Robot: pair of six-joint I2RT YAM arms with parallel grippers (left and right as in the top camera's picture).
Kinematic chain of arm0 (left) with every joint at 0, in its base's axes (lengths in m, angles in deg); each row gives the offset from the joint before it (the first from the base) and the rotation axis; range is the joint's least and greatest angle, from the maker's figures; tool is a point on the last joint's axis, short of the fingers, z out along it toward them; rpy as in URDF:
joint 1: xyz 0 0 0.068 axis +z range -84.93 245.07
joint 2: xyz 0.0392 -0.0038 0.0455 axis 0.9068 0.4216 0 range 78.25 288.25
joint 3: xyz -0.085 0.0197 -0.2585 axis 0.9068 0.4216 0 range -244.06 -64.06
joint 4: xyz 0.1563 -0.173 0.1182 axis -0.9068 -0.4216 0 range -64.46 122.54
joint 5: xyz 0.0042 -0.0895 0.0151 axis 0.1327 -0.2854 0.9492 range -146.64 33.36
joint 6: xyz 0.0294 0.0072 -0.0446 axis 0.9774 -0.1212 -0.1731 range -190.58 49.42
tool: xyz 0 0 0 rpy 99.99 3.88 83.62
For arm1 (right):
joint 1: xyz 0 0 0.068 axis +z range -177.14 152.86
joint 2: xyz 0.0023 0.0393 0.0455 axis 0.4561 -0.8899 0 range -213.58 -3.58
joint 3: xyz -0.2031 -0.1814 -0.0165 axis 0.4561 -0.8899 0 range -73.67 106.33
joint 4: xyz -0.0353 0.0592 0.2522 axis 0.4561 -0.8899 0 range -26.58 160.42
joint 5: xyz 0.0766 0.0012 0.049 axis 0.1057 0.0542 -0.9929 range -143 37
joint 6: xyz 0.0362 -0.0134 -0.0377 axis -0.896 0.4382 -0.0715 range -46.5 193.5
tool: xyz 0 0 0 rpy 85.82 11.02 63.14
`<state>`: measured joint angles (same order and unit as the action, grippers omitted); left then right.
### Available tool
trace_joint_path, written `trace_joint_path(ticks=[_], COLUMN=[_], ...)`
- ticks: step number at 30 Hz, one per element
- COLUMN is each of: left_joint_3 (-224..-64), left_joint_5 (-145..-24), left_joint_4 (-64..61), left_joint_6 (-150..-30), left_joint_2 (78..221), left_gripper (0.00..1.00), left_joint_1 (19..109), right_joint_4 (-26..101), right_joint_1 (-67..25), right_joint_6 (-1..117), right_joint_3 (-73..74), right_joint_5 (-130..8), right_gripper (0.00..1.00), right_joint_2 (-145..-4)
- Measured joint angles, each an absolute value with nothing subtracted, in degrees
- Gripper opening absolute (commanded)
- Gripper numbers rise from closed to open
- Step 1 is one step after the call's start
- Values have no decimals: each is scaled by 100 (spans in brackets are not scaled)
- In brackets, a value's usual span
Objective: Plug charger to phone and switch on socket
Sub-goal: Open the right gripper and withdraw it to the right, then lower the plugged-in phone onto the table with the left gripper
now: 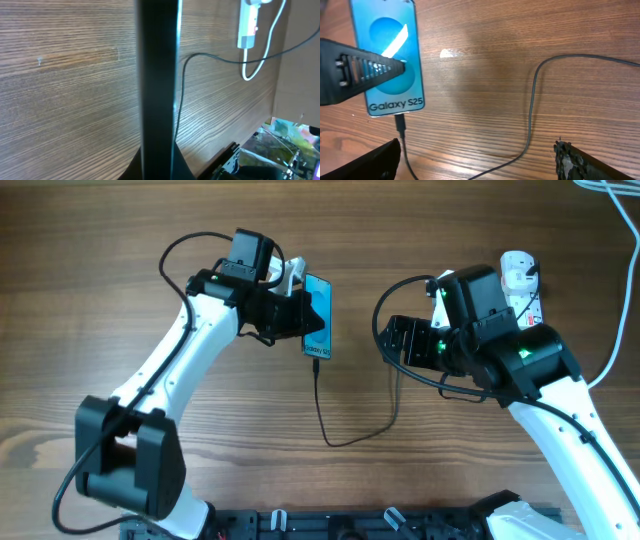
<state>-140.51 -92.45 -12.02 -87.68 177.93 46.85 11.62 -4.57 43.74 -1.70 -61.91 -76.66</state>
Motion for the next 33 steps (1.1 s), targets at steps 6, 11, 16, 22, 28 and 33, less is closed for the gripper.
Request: trace_joint_path(ticks=[6, 11, 16, 22, 28, 33], left_joint_3=[-14051, -14051, -14051, -14051, -14051, -14051], left_joint_5=[-9245, -9248, -9245, -9248, -9250, -9248], left_joint_4=[-1009, -841, -839, -795, -601, -577], left_joint_6=[-8858, -9002, -9057, -9107, -9258, -9304], left_joint_2=[18033, 18051, 18261, 18560, 18560, 18562], left_gripper=[4, 4, 4, 4, 4, 4], left_joint_1=[4506, 4399, 4399, 4270, 4049, 4047], right_joint_4=[1146, 1144, 1144, 1146, 1149, 1153], right_joint_1=[-459, -459, -459, -459, -459, -459], right_joint_6=[4374, 4374, 4354, 4265, 4265, 4265], right_joint_3=[-170, -170, -170, -170, -170, -170], right_joint_5=[-6191, -6191, -6193, -6193, -6193, -6193], right_gripper=[100, 100, 100, 100, 100, 100], right_joint_2=[-7666, -7666, -7666, -7666, -7666, -7666])
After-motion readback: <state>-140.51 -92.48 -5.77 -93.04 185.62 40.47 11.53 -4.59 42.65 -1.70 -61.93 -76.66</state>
